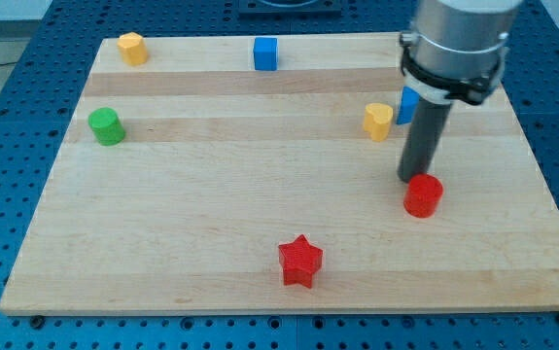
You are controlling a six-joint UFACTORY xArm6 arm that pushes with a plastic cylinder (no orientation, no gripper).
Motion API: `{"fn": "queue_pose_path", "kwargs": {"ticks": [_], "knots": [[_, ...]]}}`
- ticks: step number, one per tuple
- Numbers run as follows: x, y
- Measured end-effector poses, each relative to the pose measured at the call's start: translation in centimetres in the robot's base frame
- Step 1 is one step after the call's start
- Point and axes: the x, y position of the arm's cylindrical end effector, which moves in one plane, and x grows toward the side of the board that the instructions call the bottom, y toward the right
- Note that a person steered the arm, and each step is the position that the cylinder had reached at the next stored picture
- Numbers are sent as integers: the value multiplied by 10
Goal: Place red circle horizontal right to red star
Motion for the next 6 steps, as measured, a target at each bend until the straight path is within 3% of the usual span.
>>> {"fn": "queue_pose_path", "kwargs": {"ticks": [2, 4, 6], "knots": [[44, 18], [46, -18], [71, 18]]}}
